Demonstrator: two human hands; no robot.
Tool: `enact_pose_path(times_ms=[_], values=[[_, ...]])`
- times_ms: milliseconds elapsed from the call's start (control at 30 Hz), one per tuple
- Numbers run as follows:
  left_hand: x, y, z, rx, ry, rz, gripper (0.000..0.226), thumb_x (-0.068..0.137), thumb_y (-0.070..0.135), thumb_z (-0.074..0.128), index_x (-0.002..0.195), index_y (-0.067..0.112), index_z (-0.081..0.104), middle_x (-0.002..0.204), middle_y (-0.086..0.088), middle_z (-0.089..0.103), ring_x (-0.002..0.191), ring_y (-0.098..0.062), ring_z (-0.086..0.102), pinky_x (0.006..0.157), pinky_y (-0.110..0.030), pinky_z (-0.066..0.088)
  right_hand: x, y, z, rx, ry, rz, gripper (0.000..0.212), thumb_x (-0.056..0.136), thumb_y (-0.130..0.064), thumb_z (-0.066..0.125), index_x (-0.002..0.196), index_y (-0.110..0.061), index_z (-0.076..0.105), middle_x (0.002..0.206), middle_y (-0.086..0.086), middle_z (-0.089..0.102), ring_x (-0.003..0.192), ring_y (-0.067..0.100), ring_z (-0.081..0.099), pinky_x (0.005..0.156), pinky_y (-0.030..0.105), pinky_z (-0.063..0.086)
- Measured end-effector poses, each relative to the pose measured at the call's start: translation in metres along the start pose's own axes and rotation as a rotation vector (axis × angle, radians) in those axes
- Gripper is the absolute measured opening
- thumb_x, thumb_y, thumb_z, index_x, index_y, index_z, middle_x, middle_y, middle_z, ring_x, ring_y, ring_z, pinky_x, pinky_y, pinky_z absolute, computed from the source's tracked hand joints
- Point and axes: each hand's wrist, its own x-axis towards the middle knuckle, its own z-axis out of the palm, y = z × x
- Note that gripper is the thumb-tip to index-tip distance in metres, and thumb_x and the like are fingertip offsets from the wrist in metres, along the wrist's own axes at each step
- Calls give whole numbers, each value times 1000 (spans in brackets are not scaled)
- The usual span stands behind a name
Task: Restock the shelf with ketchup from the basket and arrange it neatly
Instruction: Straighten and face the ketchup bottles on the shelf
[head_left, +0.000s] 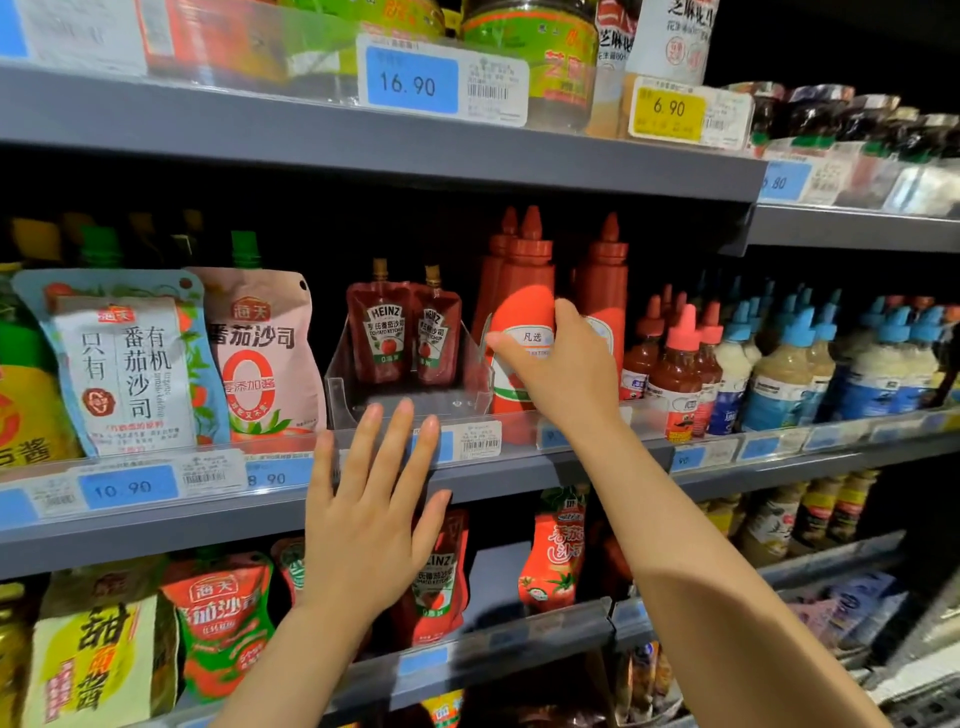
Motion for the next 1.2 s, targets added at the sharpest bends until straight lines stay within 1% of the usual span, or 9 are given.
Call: enact_pose_path(times_ms=[133, 233, 367, 567, 700, 800, 900, 1100, 1200], values=[[1, 2, -4, -38, -18, -7, 58, 96, 42, 43, 145, 12, 39, 152, -12, 34, 142, -31, 27, 112, -57, 22, -46, 14, -21, 146, -17, -63, 82, 82, -48, 67, 148, -24, 24, 148, -5, 35, 133, 11, 37, 106, 29, 35], [2, 12, -12, -116, -60, -73, 58, 95, 38, 43, 146, 11, 38, 154, -13, 31, 143, -31, 23, 115, -56, 14, -100, 39, -55, 179, -30, -74, 68, 86, -43, 63, 144, -32, 29, 141, -17, 35, 123, -5, 34, 95, 12, 29], [2, 95, -30, -515, -118, -93, 58, 88, 29, 51, 143, 11, 43, 153, -15, 31, 144, -32, 22, 117, -51, 6, -170, 97, -107, 120, 5, 106, 55, 87, -38, 63, 137, -32, 41, 129, -18, 46, 114, -5, 45, 92, 10, 36], [-24, 279, -73, -1224, -346, 146, 45, 88, 28, 55, 130, 13, 50, 143, -14, 43, 132, -31, 41, 108, -51, 36, -293, 212, -203, -87, 298, 666, 45, 83, -27, 70, 124, -19, 52, 116, -2, 59, 106, 20, 59, 92, 32, 47], [-46, 375, -103, -1383, -789, 348, 54, 85, 35, 55, 137, 22, 48, 147, -5, 40, 133, -22, 39, 110, -39, 34, -372, 281, -253, -280, 114, 1227, 64, 83, -37, 68, 136, -11, 41, 132, 13, 54, 120, 32, 52, 96, 35, 40], [-77, 426, -102, -1368, -1194, 341, 60, 89, 33, 61, 144, 22, 39, 152, 1, 31, 137, -18, 35, 111, -31, 31, -411, 322, -256, -364, -139, 1487, 73, 80, -53, 60, 137, -13, 40, 128, 13, 55, 117, 33, 54, 93, 35, 44], [-107, 444, -86, -1195, -1315, 346, 63, 89, 34, 60, 146, 20, 34, 151, -2, 33, 135, -22, 39, 105, -34, 36, -423, 336, -242, -374, -261, 1557, 69, 80, -51, 64, 129, -8, 45, 128, 13, 54, 117, 31, 54, 88, 31, 44], [-132, 445, -67, -994, -1385, 392, 66, 87, 37, 59, 145, 23, 32, 144, -3, 40, 127, -26, 46, 99, -39, 41, -431, 338, -219, -283, -271, 1673, 84, 71, -49, 77, 133, -7, 40, 130, 9, 56, 119, 28, 55, 95, 31, 45], [-133, 461, -63, -941, -1298, 420, 66, 86, 42, 60, 143, 21, 35, 142, -3, 43, 129, -24, 43, 104, -38, 36, -430, 340, -219, -298, -260, 1690, 86, 67, -50, 78, 132, -9, 40, 126, 9, 57, 115, 28, 57, 94, 33, 48]])
